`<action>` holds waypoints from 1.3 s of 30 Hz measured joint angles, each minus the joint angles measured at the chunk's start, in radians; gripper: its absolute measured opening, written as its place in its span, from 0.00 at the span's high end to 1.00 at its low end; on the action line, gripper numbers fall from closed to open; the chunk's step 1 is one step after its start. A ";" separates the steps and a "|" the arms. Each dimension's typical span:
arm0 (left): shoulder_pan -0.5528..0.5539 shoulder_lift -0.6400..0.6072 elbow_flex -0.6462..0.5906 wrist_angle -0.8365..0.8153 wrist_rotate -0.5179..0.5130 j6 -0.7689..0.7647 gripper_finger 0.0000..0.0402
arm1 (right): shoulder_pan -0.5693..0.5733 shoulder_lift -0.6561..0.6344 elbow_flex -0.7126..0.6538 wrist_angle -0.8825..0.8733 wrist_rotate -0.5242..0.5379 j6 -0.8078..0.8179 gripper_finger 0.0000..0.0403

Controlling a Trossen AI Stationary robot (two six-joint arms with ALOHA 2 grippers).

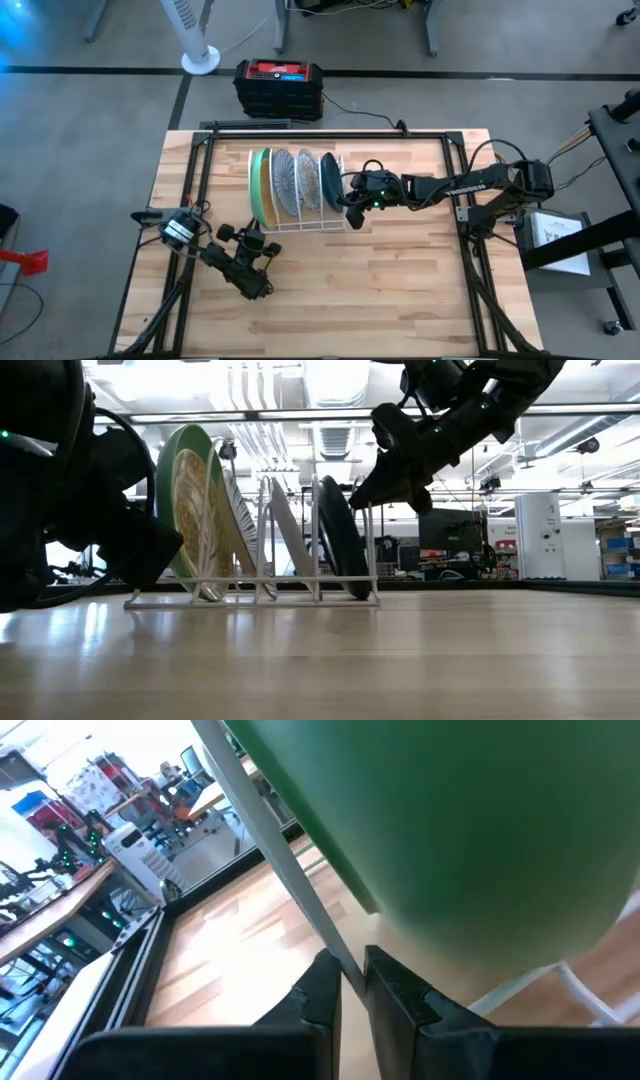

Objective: Sort dishes
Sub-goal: Adjust the dish rack

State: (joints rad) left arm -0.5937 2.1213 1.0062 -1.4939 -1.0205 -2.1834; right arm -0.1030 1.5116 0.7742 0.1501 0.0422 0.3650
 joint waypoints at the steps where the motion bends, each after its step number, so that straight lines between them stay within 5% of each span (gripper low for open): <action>1: 0.002 -0.004 -0.010 0.005 -0.001 0.000 0.95 | 0.000 0.005 0.000 0.010 0.001 -0.003 1.00; 34: 0.040 -0.091 -0.164 0.079 -0.056 0.008 0.95 | -0.041 0.064 0.001 0.145 0.031 -0.034 1.00; 39: 0.037 -0.093 -0.152 0.084 -0.047 0.028 0.95 | -0.041 0.064 0.001 0.145 0.040 -0.061 0.92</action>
State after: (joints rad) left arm -0.5564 2.0283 0.8538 -1.4101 -1.0677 -2.1554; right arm -0.1444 1.5757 0.7750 0.2947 0.0822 0.3038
